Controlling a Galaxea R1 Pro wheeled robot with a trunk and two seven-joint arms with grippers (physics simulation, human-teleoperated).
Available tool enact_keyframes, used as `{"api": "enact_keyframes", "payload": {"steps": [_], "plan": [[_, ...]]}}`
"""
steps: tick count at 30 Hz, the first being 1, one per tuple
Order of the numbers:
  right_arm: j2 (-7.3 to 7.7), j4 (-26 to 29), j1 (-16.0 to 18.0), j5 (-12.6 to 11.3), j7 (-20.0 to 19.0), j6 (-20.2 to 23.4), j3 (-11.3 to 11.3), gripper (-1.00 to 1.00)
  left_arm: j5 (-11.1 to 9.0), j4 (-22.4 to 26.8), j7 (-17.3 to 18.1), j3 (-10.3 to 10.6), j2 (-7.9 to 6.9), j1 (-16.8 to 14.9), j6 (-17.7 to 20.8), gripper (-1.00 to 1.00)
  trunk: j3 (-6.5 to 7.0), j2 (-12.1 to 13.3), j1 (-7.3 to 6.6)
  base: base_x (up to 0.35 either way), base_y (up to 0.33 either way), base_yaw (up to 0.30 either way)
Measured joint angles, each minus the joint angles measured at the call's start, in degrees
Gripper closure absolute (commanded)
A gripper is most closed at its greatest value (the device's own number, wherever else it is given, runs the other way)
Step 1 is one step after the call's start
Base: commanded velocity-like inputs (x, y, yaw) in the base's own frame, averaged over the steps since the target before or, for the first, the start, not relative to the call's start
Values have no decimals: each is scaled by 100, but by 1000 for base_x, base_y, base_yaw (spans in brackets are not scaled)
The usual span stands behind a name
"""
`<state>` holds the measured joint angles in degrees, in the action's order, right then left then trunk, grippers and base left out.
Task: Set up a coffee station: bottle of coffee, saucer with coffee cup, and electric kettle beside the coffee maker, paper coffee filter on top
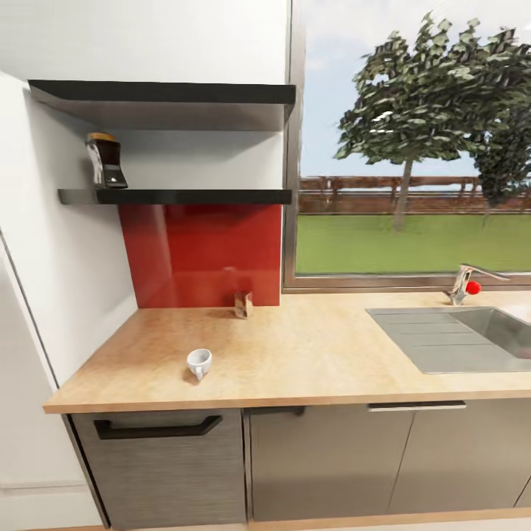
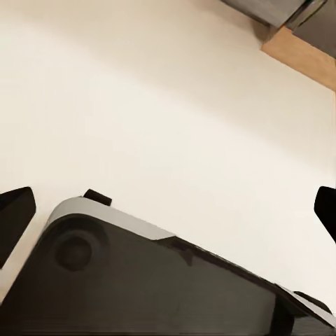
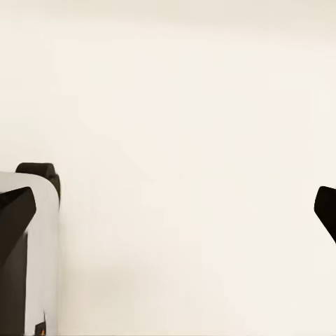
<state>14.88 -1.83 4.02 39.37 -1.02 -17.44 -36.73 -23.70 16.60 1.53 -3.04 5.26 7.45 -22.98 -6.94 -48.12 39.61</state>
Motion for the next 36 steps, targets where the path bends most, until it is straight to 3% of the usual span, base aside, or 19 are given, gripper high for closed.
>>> {"api": "enact_keyframes", "payload": {"steps": [5, 9, 20, 24, 28, 33, 36], "plan": [[0, 3, 0, -34, 1, 0, 0, -100, -94, -524, 11, -27, -33, 0, -452, -100, 0, 0, 0, 0, 342, 0], [0, 3, 2, -40, -1, 0, 0, -100, -454, -746, 21, -72, -55, 0, -782, -100, 0, 0, 0, 0, 343, 0], [-12, 1, 2, -40, -1, 0, 7, -100, -802, -792, 213, -131, -154, 0, -877, -100, 0, 0, 0, 0, 343, 0], [-25, 0, 0, -34, -1, 0, 8, -100, -1160, -790, 351, -244, -198, 0, -891, -100, 0, 0, 0, 0, 343, 0], [-32, 0, -3, -34, -1, 0, 8, -100, -1311, -794, 613, -281, -262, 0, -892, -100, 0, 0, 0, 0, 344, 0], [-34, 0, -3, -34, -1, 0, 8, -100, -1567, -797, 694, -289, -300, 0, -893, -100, 0, 0, 0, 0, 344, 0], [-29, 0, 0, -38, -1, 0, 8, -100, -1891, -799, 706, -300, -313, 0, -898, -100, 0, 0, 0, 0, 344, 0]]}}
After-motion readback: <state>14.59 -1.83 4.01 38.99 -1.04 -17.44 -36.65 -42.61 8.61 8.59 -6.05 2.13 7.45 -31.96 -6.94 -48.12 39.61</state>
